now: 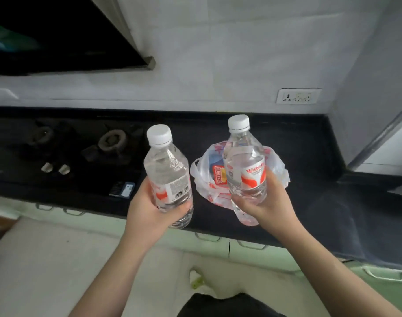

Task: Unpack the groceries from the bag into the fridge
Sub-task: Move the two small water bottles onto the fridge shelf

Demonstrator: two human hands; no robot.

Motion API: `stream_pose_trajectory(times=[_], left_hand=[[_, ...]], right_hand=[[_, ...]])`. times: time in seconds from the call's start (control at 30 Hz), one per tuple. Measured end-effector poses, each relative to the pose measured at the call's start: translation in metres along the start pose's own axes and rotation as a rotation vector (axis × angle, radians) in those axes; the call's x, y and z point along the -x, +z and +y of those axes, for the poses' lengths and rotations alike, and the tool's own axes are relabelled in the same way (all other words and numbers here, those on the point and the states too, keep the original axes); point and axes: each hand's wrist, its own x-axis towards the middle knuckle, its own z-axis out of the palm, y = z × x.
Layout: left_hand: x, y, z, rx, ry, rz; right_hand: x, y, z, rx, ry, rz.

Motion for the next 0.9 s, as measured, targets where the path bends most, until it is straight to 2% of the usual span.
stream_pose_trajectory(times=[0.3, 0.5, 0.9], left_hand=[[0.083, -0.069, -0.026, -0.071, -0.201, 0.249], [0.150, -0.124, -0.048, -0.061, -0.257, 0.428], [0.351, -0.254, -0.102, -0.060, -0.416, 0.788]], right_hand=[[0.015, 0.079, -0.018, 0.024, -0.074, -0.266], [0.037, 0.153, -0.040, 0.070, -0.111, -0.483], [0.192, 0.331, -0.118, -0.030, -0.208, -0.841]])
